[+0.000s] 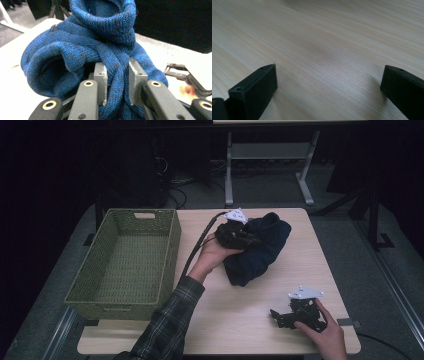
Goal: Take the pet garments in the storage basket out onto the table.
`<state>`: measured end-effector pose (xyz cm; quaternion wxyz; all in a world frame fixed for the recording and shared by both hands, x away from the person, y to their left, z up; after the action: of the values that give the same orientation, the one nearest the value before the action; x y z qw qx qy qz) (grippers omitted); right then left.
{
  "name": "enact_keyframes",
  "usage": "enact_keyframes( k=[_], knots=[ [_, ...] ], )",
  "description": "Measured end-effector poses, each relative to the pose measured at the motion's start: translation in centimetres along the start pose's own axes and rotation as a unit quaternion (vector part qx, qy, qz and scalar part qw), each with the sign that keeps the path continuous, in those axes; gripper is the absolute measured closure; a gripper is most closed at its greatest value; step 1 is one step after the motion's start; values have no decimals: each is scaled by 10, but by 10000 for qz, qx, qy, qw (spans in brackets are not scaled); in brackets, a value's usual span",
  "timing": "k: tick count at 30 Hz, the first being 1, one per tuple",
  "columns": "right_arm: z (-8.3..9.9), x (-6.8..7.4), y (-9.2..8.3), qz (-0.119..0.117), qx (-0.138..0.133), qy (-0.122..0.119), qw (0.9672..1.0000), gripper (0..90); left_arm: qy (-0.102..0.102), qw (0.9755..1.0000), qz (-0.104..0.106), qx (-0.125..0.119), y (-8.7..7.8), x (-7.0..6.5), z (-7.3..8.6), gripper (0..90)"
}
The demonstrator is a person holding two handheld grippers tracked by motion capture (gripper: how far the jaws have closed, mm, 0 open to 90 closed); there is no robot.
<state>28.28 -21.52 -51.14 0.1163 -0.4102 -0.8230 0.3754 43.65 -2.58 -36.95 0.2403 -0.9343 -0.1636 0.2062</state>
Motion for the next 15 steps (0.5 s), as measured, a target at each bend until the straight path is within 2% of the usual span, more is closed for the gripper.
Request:
enact_keyframes(
  k=[4,10,15],
  knots=[
    [0,0,0,3,6,1,10000,5,-116,9998,12,145,20,6,13,722],
    [0,0,0,0,8,11,10000,5,-83,9990,-134,429,44,10,27,716],
    [0,0,0,2,8,-3,10000,5,-143,9981,-131,583,59,12,37,695]
  ],
)
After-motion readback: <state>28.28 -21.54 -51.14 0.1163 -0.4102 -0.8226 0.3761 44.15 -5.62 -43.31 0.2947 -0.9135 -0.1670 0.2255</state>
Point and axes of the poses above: each handheld gripper's, and its own axes: y roughly forward along the jaws, z roughly out of its underside, x roughly to its left, the point moved 4 cm from there along y, roughly forward along the jaws, and after that the axes turned 12 degrees about -y, right-handed, at the moved point
